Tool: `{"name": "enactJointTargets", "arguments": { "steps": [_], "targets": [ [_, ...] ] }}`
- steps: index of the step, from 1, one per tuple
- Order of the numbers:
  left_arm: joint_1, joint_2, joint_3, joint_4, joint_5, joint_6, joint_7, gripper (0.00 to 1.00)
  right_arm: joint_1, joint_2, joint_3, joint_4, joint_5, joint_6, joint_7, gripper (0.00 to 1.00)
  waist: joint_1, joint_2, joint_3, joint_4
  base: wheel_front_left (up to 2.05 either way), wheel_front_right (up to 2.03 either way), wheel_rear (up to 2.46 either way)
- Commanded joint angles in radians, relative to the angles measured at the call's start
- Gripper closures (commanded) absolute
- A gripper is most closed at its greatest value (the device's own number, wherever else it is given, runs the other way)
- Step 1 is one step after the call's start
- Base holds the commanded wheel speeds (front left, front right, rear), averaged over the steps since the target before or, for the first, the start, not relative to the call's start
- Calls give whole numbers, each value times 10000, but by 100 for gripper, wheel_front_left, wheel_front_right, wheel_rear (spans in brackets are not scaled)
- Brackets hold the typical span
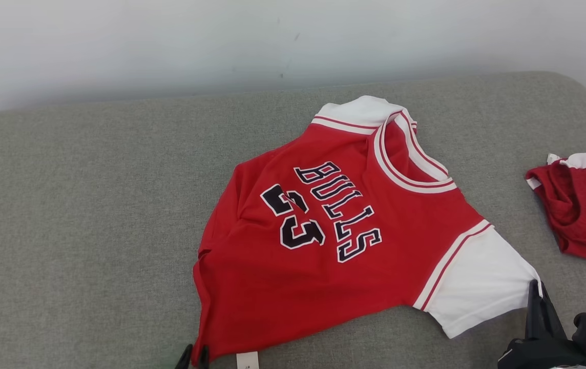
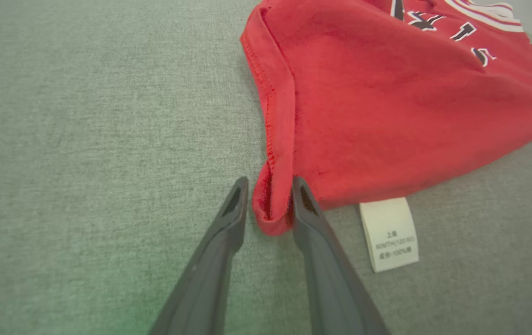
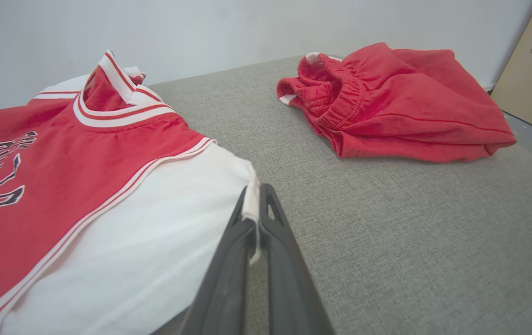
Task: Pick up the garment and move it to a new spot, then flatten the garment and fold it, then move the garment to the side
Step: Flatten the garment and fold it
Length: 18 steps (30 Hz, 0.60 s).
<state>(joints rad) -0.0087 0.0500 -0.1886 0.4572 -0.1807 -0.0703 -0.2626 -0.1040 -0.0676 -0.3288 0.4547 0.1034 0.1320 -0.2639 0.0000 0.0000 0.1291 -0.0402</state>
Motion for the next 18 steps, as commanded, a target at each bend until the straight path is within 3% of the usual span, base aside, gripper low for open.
{"name": "enactJointTargets", "arguments": {
  "steps": [1, 4, 5, 6, 18],
  "targets": [
    [40, 10, 20, 27, -59, 36, -30, 71, -73, -53, -23, -31, -34, -25, 4, 100, 0, 0, -1, 4, 0, 0, 0],
    [22, 10, 23, 188, -162, 68, -30, 71, -111, -86, -5, -57, -10, -25, 4, 100, 0, 0, -10, 4, 0, 0, 0],
    [-2, 10, 21, 236, -203, 65, -30, 81, -124, -96, 11, -75, 1, -25, 4, 100, 0, 0, -10, 6, 0, 0, 0],
    [-24, 10, 22, 280, -217, 68, -30, 100, -142, -99, 24, -84, 14, -25, 4, 100, 0, 0, -11, 8, 0, 0, 0],
    [-275, 17, 1383, -1921, -50, -161, -30, 100, -1077, -134, 818, -1511, 1192, -25, 4, 100, 0, 0, -807, -1, 0, 0, 0]
  ]
}}
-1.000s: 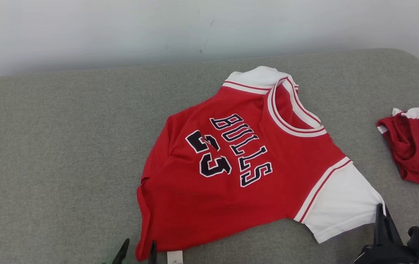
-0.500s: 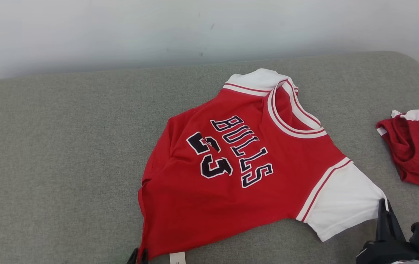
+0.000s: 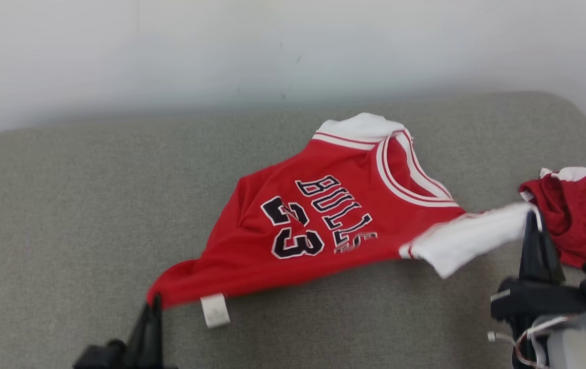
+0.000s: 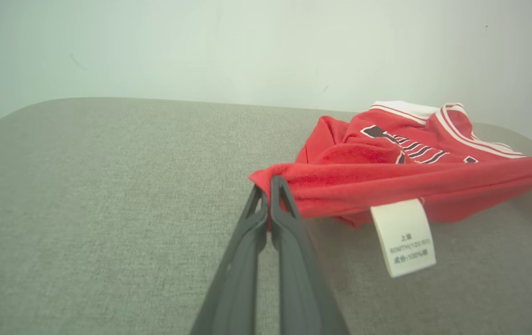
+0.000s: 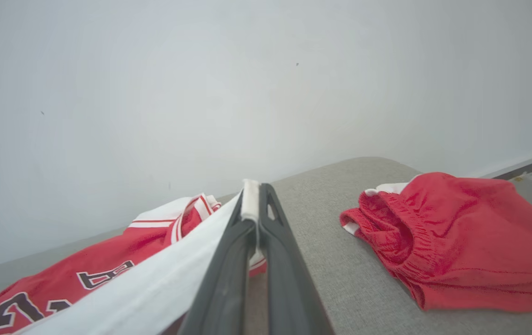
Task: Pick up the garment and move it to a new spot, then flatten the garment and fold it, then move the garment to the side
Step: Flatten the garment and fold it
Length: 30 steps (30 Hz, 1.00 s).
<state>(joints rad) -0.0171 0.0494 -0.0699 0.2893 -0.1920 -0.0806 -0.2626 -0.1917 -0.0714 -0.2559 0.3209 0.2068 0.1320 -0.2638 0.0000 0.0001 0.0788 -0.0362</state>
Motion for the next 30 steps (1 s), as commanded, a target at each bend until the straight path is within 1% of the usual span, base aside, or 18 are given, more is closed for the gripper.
{"name": "enactJointTargets", "arguments": {
  "steps": [1, 3, 6, 12, 14, 18, 19, 21, 24, 26, 30],
  "targets": [
    [-315, 41, 374, -469, 204, -134, -30, 100, -375, -160, 239, -319, 277, -25, 2, 100, 0, -1, -407, -50, 0, 0, 0],
    [-722, 226, 708, -855, 357, -259, -32, 100, -861, -354, 490, -610, 515, -25, 1, 100, 0, -1, -535, -58, 0, 0, 0],
    [-1629, 730, 891, -1468, 675, -413, -30, 100, -1787, -625, 895, -989, 826, -26, 1, 100, 0, -1, -721, -61, 0, 0, 0],
    [-4170, 2398, 1057, -2060, 980, -477, -29, 100, -4070, -1332, 1563, -1517, 1133, -26, 2, 100, 0, -1, -921, -22, 0, 0, 0],
    [-4979, 2977, 945, -1959, 1042, -473, -29, 100, -4824, -1599, 1760, -1531, 1165, -26, 4, 100, 0, -1, -953, 5, 0, 0, 0],
    [-6372, 3848, 511, -1432, 864, -479, -27, 100, -6113, -2003, 2055, -1323, 1131, -26, 4, 100, 0, -1, -938, 75, 0, 0, 0],
    [-6372, 3848, 511, -1432, 864, -479, -27, 100, -6113, -2003, 2055, -1323, 1131, -26, 4, 100, 0, -1, -938, 75, 0, 0, 0],
    [-6877, 4134, 244, -1037, 795, -479, 71, 100, -6567, -2195, 2211, -1078, 1052, -26, 4, 100, 0, -1, -850, 121, 0, 0, 0],
    [-7493, 4390, -107, -595, 635, -481, 170, 100, -7153, -2488, 2535, -602, 911, -26, 2, 100, 0, -1, -554, 216, 0, 0, 0],
    [-7899, 4471, -288, -393, 522, -481, 282, 100, -7511, -2689, 2709, -254, 885, -26, 4, 100, 0, -1, -101, 286, 0, 0, 0],
    [-8526, 4377, -601, 163, 539, -482, 493, 100, -8250, -2939, 3050, 406, 736, -26, 4, 100, 0, -1, 1042, 396, 0, 0, 0]
  ]
}}
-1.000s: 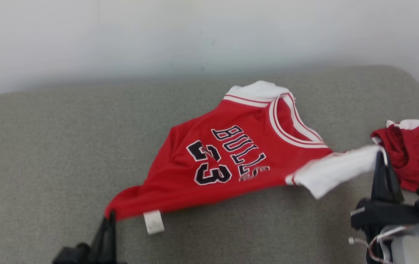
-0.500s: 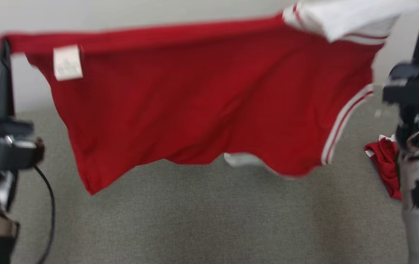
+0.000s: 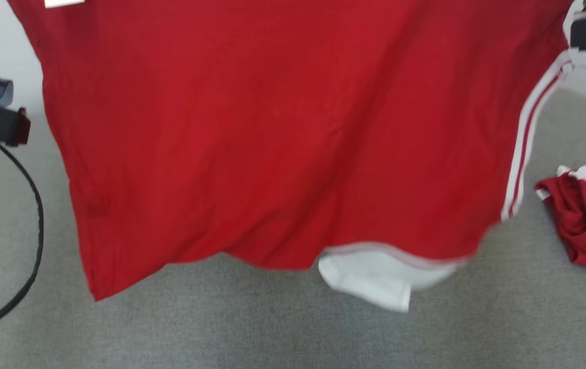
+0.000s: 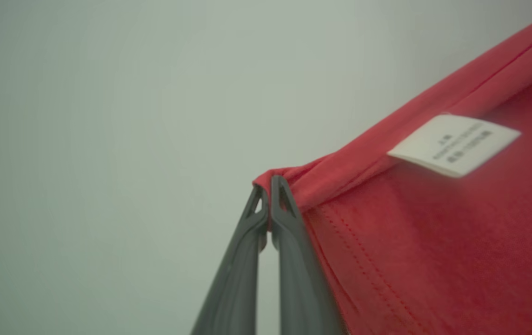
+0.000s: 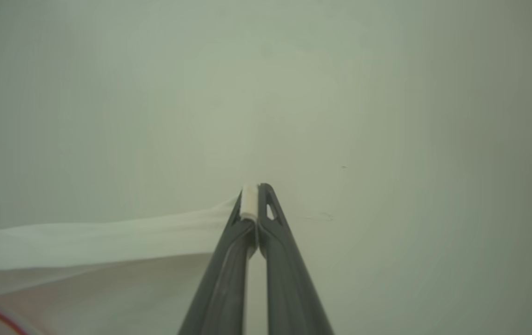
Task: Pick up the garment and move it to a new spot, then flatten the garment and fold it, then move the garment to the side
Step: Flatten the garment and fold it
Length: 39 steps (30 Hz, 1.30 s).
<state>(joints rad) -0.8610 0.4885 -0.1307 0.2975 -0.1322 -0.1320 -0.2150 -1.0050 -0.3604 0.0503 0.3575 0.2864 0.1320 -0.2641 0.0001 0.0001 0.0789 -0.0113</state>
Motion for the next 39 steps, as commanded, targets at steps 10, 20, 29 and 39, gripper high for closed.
{"name": "enactJointTargets", "arguments": {
  "steps": [10, 20, 29, 39],
  "targets": [
    [-3345, -377, -426, 1976, 548, 388, -236, 100, -3447, -592, -191, 1474, -1126, -27, 6, 100, -1, -1, 4021, 283, 0, 0, 0],
    [-3911, -842, -344, 1719, 616, 909, -497, 100, -3088, -247, -903, 660, -1336, -26, 6, 100, -1, -1, 4661, 246, 0, 0, 0],
    [116, -2019, 361, 1114, 3, 1189, -502, 100, 1712, 57, -1315, -554, -224, -26, 6, 100, -1, -1, 4249, 159, 0, 0, 0],
    [4346, -3302, 1424, 1626, -119, 961, -503, 100, 6109, 781, -1506, -560, -173, -26, 3, 100, -1, -1, 2534, -207, 0, 0, 0]
  ]
}}
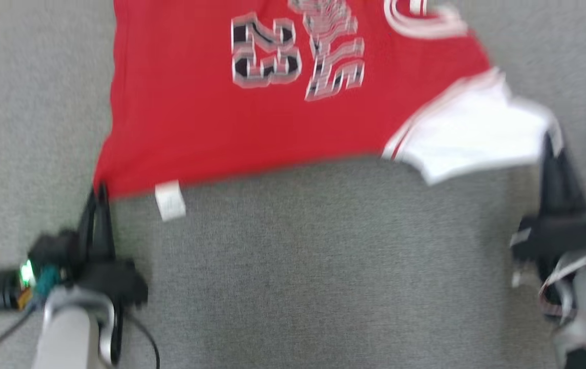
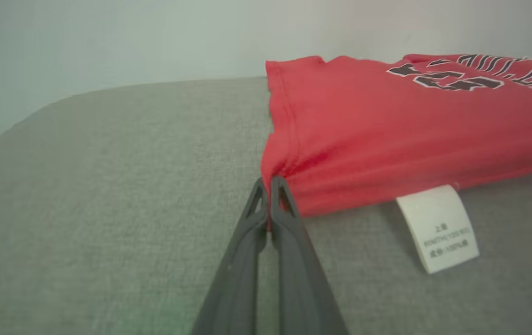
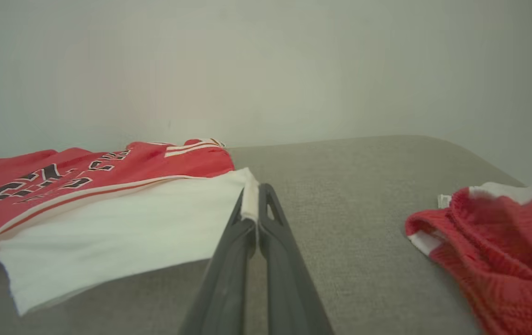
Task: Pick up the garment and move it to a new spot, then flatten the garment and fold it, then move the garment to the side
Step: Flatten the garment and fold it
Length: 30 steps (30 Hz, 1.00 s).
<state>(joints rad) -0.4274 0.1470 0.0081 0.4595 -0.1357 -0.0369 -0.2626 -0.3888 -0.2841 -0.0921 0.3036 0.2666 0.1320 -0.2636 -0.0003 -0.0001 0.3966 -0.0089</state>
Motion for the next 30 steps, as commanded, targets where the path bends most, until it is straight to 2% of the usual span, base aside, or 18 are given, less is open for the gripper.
{"name": "enactJointTargets", "arguments": {
  "steps": [1, 6, 12, 20, 30],
  "targets": [
    [274, 31, 191, 55, -98, -25, -28, 100, 244, 17, 8, 10, -92, -27, -1, 100, 3, 1, -795, -264, 0, 0, 0],
    [1709, -540, 800, 142, -56, 29, -28, 100, 1691, 254, 62, 390, -219, -27, -1, 100, 3, 1, -1707, -365, 0, 0, 0],
    [3224, -878, 1116, -18, -14, 51, -28, 100, 2949, 459, 234, 964, -464, -27, 1, 100, 3, 1, -2696, -474, 0, 0, 0],
    [5002, -942, 766, -303, -370, 149, -29, 100, 4182, 608, 533, 1651, -707, -27, 1, 100, 3, 1, -3808, -480, 0, 0, 0],
    [5918, -934, 889, -236, -902, 471, -29, 100, 5319, 632, 681, 1919, -840, -27, 1, 100, 3, 1, -4281, -418, 0, 0, 0]
  ]
}}
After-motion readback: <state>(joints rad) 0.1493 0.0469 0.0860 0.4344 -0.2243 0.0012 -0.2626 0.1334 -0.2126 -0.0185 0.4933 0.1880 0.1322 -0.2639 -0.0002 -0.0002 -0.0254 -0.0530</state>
